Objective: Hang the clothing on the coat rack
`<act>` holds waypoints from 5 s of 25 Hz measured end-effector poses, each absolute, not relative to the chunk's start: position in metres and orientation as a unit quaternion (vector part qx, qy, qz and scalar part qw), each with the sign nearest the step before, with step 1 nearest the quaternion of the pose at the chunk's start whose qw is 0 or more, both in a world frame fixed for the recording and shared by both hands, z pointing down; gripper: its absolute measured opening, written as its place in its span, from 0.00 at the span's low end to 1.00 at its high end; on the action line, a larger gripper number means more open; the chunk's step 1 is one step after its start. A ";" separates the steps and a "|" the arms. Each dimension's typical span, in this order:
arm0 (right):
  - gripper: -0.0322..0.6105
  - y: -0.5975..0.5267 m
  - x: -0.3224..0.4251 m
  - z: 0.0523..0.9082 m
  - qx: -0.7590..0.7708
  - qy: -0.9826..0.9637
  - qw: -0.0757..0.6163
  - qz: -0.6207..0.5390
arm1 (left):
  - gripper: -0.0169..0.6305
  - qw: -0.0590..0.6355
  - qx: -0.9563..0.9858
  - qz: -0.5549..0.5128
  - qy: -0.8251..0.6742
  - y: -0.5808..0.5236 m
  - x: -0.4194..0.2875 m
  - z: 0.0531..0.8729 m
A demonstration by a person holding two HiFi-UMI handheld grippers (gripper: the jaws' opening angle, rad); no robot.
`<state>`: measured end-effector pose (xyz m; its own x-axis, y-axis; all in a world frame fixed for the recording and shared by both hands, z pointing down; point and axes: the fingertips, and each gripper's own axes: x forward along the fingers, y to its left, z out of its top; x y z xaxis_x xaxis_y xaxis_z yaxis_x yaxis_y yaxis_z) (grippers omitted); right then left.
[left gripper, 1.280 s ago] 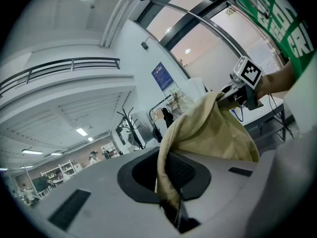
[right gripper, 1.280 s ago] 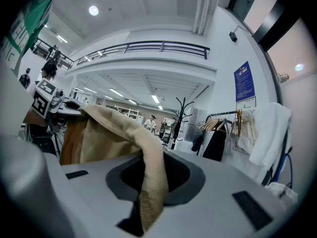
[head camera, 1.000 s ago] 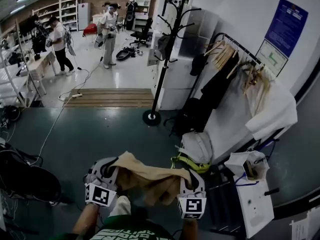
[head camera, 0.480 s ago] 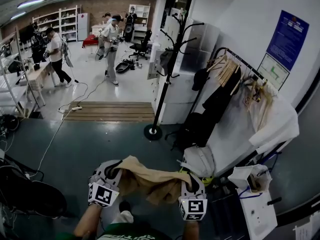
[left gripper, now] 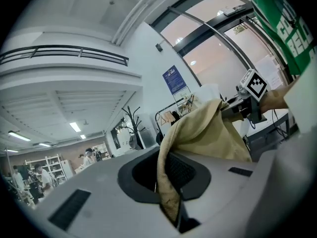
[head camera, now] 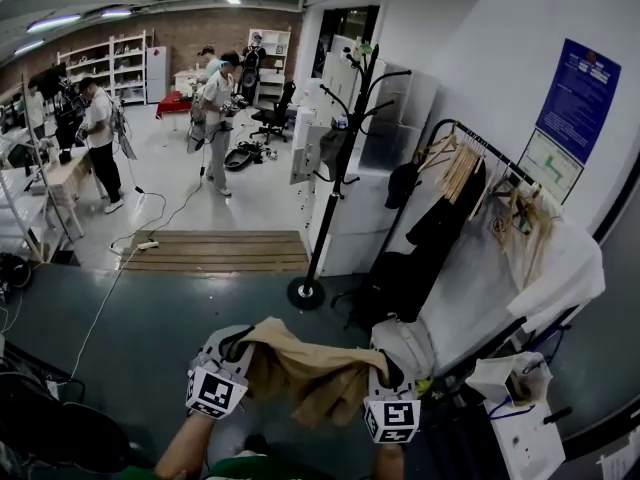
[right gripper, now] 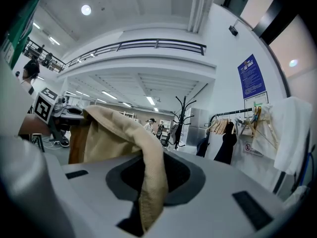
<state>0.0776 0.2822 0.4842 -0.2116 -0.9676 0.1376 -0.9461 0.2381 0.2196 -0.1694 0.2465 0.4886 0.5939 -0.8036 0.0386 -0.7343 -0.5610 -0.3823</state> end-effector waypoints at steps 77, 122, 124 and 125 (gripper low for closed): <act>0.14 -0.151 0.184 0.452 0.613 -0.778 0.125 -0.060 | 0.05 0.150 -0.902 -0.050 0.402 -0.204 -0.052 0.452; 0.14 -0.337 0.188 0.319 0.676 -0.709 0.106 -0.172 | 0.05 0.253 -0.913 0.011 0.321 -0.424 -0.040 0.327; 0.14 -0.341 0.192 0.307 0.669 -0.712 0.106 -0.185 | 0.05 0.260 -0.909 0.017 0.326 -0.427 -0.036 0.317; 0.14 -0.344 0.194 0.300 0.666 -0.713 0.105 -0.192 | 0.05 0.260 -0.907 0.022 0.330 -0.428 -0.034 0.311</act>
<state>0.1944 -0.3437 0.3000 -0.0899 -0.9903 -0.1060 -0.9093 0.0382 0.4144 -0.0342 -0.4278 0.3105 0.7808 -0.5876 -0.2124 -0.6108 -0.6463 -0.4574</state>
